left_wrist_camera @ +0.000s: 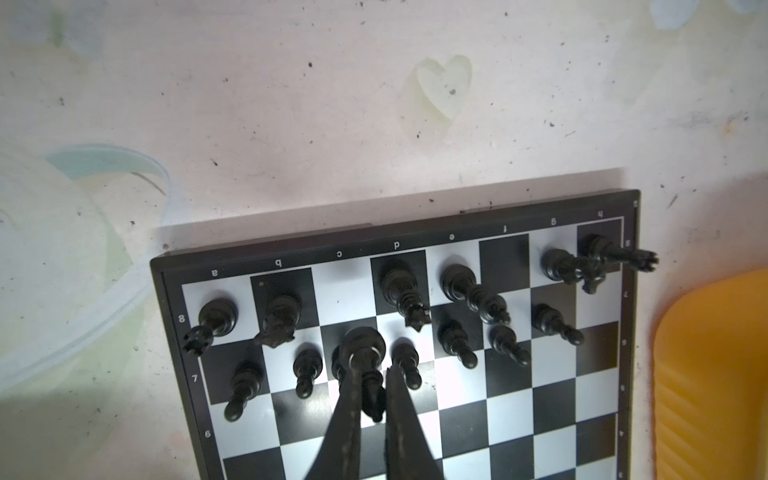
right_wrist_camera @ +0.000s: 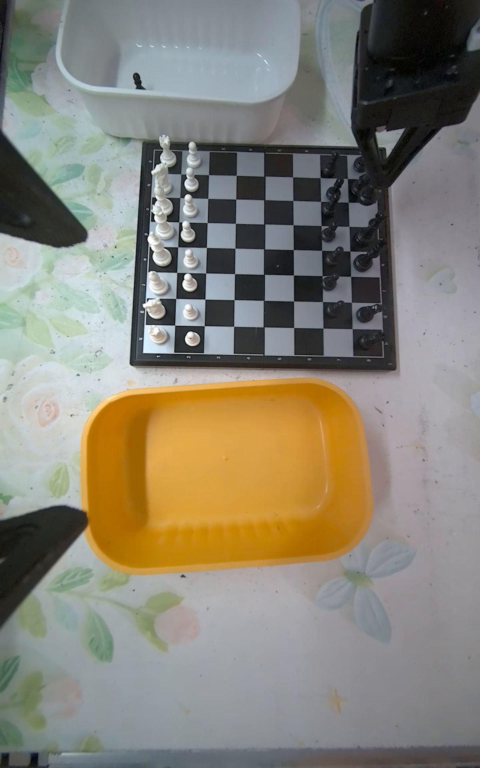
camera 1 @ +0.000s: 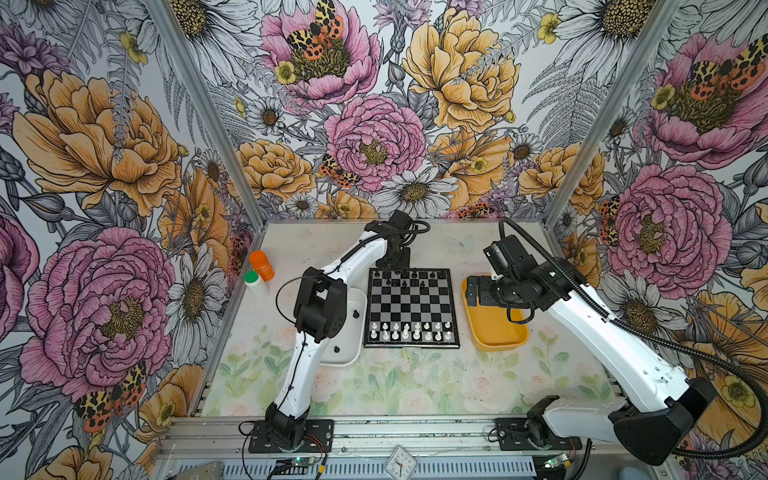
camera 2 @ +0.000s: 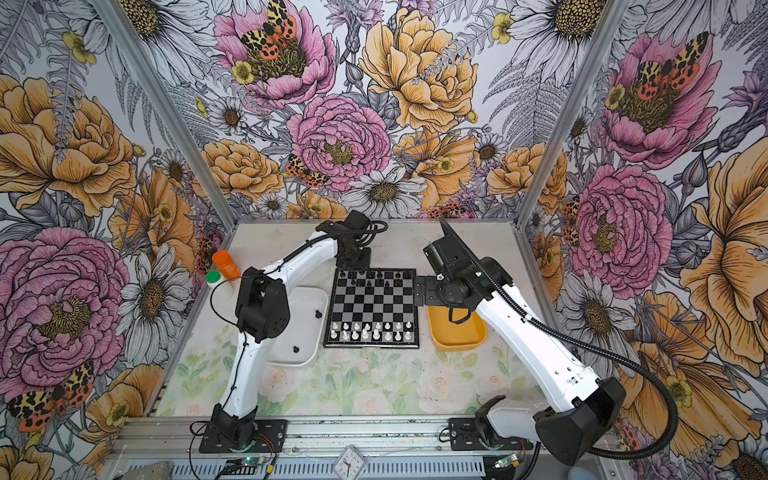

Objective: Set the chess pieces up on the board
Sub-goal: 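Lower the black pawn onto a second-row square and open the left gripper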

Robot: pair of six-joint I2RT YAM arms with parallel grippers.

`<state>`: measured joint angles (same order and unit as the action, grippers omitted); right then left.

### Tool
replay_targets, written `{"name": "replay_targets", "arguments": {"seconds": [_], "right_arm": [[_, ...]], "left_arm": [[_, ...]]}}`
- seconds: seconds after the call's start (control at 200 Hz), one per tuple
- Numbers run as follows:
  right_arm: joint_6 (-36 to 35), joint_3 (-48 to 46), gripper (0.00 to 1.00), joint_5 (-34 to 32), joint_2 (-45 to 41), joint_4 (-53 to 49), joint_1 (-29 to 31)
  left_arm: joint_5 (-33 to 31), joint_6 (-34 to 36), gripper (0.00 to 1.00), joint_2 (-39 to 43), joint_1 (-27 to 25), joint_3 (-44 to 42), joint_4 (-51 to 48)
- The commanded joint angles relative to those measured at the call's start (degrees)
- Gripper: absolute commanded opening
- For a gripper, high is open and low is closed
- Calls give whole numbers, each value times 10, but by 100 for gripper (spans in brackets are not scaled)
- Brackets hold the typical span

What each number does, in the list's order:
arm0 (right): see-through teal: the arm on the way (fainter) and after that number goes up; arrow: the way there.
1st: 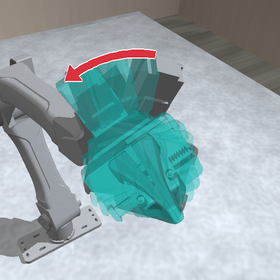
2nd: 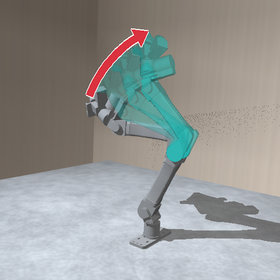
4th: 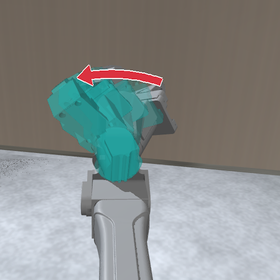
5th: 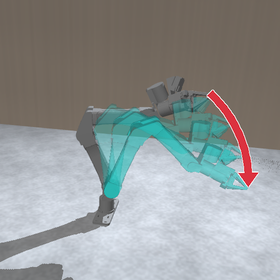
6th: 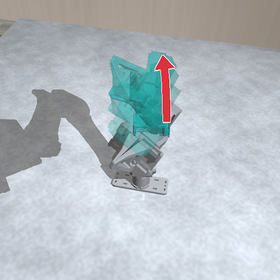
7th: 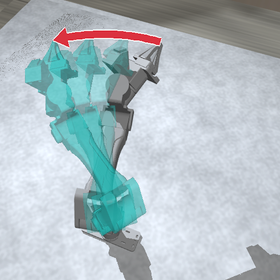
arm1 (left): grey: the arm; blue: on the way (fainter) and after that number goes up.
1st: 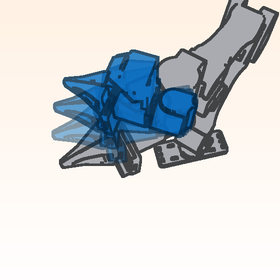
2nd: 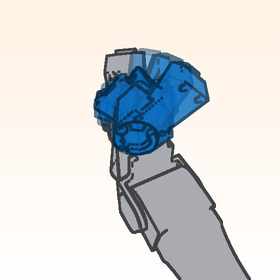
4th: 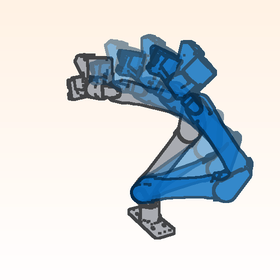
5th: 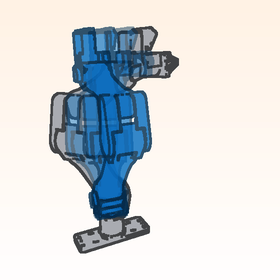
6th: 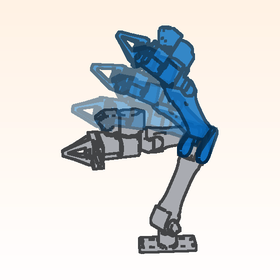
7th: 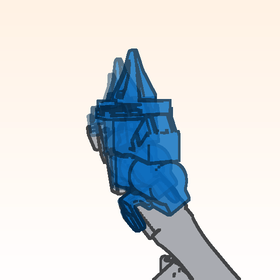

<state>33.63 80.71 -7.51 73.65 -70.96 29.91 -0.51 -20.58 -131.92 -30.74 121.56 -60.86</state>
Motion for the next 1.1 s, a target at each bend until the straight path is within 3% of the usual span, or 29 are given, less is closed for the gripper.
{"name": "replay_targets", "arguments": {"seconds": [0.0, 1.091], "right_arm": [[2, 7, 100, -6, 5, 2, -4], [6, 27, 100, -10, 29, 2, -11]], "left_arm": [[10, 9, 8, -14, 2, 17, -2], [27, 33, 8, -55, 21, 47, -8]]}}
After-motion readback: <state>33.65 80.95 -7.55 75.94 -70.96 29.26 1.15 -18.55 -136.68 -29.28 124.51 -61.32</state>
